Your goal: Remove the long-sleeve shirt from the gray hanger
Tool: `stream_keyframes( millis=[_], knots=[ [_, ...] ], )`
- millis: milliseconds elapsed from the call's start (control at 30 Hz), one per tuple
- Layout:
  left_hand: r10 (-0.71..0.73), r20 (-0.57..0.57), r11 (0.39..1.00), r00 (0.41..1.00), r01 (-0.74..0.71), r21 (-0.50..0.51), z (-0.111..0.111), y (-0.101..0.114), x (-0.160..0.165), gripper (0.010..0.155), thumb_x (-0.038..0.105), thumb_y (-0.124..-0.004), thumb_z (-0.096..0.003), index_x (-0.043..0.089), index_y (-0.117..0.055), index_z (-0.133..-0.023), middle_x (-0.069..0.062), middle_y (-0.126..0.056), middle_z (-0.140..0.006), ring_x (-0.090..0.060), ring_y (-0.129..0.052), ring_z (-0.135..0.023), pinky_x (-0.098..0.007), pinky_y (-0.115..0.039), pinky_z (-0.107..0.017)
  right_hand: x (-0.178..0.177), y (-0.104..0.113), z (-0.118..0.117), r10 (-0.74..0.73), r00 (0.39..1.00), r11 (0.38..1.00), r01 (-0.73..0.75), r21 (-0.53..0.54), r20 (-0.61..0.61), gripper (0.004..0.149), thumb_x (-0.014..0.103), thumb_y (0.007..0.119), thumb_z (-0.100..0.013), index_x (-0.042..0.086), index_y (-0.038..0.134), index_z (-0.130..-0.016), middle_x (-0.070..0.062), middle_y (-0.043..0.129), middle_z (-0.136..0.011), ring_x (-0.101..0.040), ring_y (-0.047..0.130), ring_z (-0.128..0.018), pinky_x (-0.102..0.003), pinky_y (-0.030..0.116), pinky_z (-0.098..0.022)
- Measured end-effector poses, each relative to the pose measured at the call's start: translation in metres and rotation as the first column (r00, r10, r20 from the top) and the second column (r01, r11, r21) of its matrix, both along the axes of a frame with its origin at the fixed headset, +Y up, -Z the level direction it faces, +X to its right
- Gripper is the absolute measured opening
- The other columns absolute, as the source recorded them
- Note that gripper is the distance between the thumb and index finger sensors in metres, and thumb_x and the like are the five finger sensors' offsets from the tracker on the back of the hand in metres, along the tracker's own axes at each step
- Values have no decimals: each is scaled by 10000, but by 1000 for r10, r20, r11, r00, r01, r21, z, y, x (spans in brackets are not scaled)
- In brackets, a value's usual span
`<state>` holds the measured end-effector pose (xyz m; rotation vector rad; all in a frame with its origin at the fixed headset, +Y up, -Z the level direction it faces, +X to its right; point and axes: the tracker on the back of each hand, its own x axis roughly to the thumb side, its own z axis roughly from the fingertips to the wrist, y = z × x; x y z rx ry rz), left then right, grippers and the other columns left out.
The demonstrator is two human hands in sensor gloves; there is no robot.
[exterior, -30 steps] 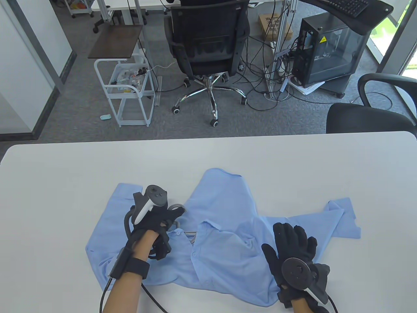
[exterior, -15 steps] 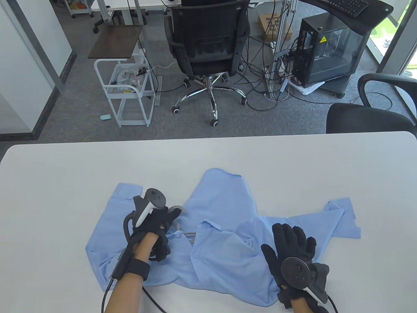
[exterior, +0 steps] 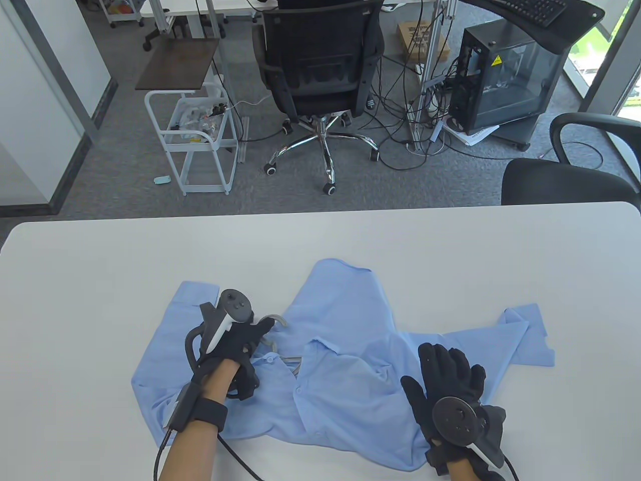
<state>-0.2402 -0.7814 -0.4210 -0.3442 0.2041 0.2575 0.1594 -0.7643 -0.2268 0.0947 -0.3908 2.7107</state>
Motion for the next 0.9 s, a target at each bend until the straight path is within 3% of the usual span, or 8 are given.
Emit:
stream_keyframes(
  millis=[100, 367, 433, 567, 633, 700, 800, 900],
  knots=[
    [-2, 9, 997, 1000, 3, -83, -2, -8, -1, 928, 732, -713, -396, 329, -350, -1150, -67, -371, -1217, -465, -428, -1139, -653, -296, -828, 0, 0, 0, 0, 1000, 1000, 0, -6, -2, 731, 539, 655, -593, 128, 459, -1164, -251, 521, -1154, -622, 455, -1041, -821, 265, -636],
    [34, 1, 998, 999, -33, -46, -3, -7, -2, 873, 805, -663, -330, 361, -651, -1081, -48, -683, -1063, -479, -505, -1105, -681, -289, -810, 0, -1, -1, 2, 1000, 1000, -3, -17, -4, 727, 539, 653, -594, 127, 464, -1163, -250, 526, -1152, -625, 458, -1038, -822, 266, -635],
    [41, 7, 999, 999, -41, -30, -3, -5, 0, 826, 806, -658, -319, 369, -763, -1012, -29, -747, -949, -463, -550, -1093, -695, -272, -800, -1, -1, -1, 2, 1000, 1000, -2, -24, -6, 724, 540, 650, -596, 131, 462, -1164, -249, 524, -1154, -624, 457, -1040, -821, 265, -637],
    [30, 12, 999, 999, -30, 15, -3, -1, 3, 525, 729, -738, -357, 342, -930, -655, 62, -845, -739, -348, -733, -1008, -678, -310, -804, -1, 0, 0, -1, 1000, 1000, 1, -19, -7, 723, 539, 651, -596, 130, 465, -1163, -249, 524, -1154, -620, 457, -1041, -820, 267, -637],
    [75, 7, 996, 997, -75, 47, -2, 2, 1, 490, 714, -767, -352, 323, -917, -605, 73, -846, -708, -328, -766, -977, -666, -350, -803, -1, 0, 0, -7, 1000, 1000, 7, -17, -6, 724, 539, 652, -595, 130, 465, -1163, -249, 525, -1153, -631, 459, -1036, -821, 267, -636],
    [123, 27, 992, 992, -123, 10, -2, 5, 0, 472, 693, -773, -373, 328, -903, -642, 61, -832, -745, -338, -755, -989, -665, -355, -801, -1, 0, 0, -9, 1000, 1000, 9, -17, -7, 724, 538, 652, -595, 130, 466, -1163, -250, 526, -1153, -626, 458, -1038, -821, 266, -636],
    [178, 90, 983, 980, -172, -62, -3, 8, 0, 437, 583, -817, -465, 323, -830, -817, 46, -765, -888, -405, -672, -1052, -681, -313, -802, -1, 0, -1, -9, 1000, 1000, 9, -22, -12, 725, 541, 651, -594, 132, 465, -1163, -246, 525, -1155, -625, 459, -1039, -820, 267, -638],
    [198, 145, 979, 969, -189, -70, 0, 12, 4, 457, 498, -818, -503, 315, -734, -913, 24, -821, -873, -391, -765, -1016, -673, -348, -803, -1, 0, -1, -10, 1000, 1000, 10, -25, -15, 723, 541, 648, -596, 134, 464, -1164, -244, 524, -1155, -617, 455, -1045, -820, 267, -639]
  ],
)
